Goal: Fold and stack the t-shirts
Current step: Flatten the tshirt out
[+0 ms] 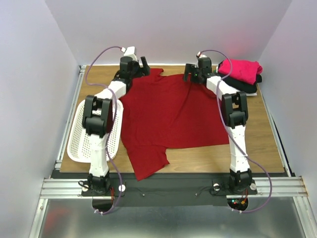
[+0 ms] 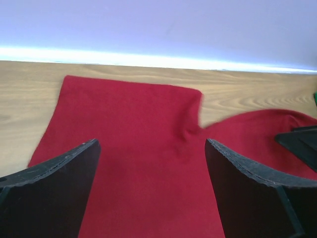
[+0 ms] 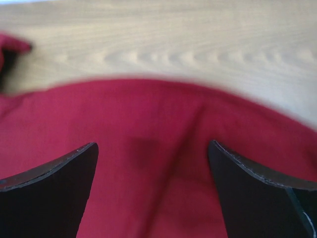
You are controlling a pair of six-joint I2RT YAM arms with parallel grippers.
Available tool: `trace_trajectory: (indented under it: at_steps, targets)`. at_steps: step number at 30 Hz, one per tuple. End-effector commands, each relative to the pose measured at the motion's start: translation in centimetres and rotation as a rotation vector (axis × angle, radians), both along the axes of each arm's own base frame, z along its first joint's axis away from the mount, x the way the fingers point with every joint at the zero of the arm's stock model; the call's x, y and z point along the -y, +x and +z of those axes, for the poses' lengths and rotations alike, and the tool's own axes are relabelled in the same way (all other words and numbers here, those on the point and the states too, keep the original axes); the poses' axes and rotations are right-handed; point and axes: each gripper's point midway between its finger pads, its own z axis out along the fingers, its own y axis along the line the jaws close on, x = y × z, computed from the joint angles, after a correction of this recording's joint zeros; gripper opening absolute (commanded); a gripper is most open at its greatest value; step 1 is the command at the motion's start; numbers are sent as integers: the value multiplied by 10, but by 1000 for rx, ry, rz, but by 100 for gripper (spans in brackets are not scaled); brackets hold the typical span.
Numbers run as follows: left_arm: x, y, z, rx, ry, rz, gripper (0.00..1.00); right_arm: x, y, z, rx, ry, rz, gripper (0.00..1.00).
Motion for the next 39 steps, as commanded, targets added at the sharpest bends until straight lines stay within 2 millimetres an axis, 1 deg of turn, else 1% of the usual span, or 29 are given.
trace_trajectory:
  at_steps: [1,3,4,5,6,7,8,10,11,12,13,14,16,17,19,20,21,23,24,25,26,27,28,30,31,32,34,35,39]
  targets:
    - [-3,-48,111,243,94,148,99,-2,-20,113,219,13,41,98]
    - [-21,-76,109,217,112,248,99,0,-35,123,241,21,42,98]
    - [-31,-92,127,239,86,314,99,2,-50,137,275,32,43,98]
    - [-38,-108,107,201,103,340,99,3,-56,141,283,34,41,99]
    - [-41,-119,105,197,105,360,99,5,-63,147,294,38,36,98]
    - [-45,-134,121,227,88,410,99,7,-76,148,296,43,36,99]
    - [-50,-147,105,197,111,432,99,10,-81,151,300,43,28,98]
    - [-50,-165,98,184,117,463,99,13,-92,150,302,52,17,98]
    - [-47,-178,105,196,108,474,99,14,-98,161,321,61,13,98]
    - [-49,-190,86,157,119,476,99,17,-107,147,293,58,5,98]
    - [-46,-201,88,156,107,474,99,18,-113,155,304,63,2,98]
    - [-50,-207,81,138,102,488,99,19,-117,144,282,59,0,98]
    - [-51,-231,59,79,98,505,99,24,-130,139,269,51,-10,98]
    - [-46,-246,42,45,111,489,99,26,-134,136,262,49,-18,98]
    - [-40,-267,26,0,89,482,98,33,-144,132,254,39,-40,98]
    - [-39,-278,29,6,64,488,98,34,-146,132,254,41,-44,98]
    - [-30,-296,13,-31,74,454,98,36,-152,129,246,39,-51,99]
    - [-22,-314,12,-45,-17,445,98,35,-157,128,242,54,-50,98]
    - [-23,-325,-1,-69,-20,442,96,33,-160,127,237,61,-41,99]
    - [-14,-338,-6,-87,-32,410,94,33,-163,132,248,77,-42,98]
    - [-11,-345,-3,-89,-105,418,93,33,-169,122,226,83,-39,98]
    - [-12,-354,-13,-108,-106,412,92,31,-173,120,221,93,-31,98]
    - [-2,-367,-18,-122,-102,381,91,31,-176,125,233,106,-32,98]
    - [7,-381,-22,-149,-143,383,90,31,-187,116,215,114,-28,98]
    - [8,-396,-35,-176,-69,375,90,32,-192,124,229,123,-30,98]
    - [9,-404,-40,-193,-45,375,90,33,-199,117,214,121,-28,98]
    - [17,-415,-41,-226,-67,396,90,36,-208,119,220,122,-35,98]
    - [10,-426,-52,-248,6,406,90,38,-211,121,224,124,-43,98]
    - [30,-467,-60,-305,16,345,90,41,-232,127,242,140,-47,98]
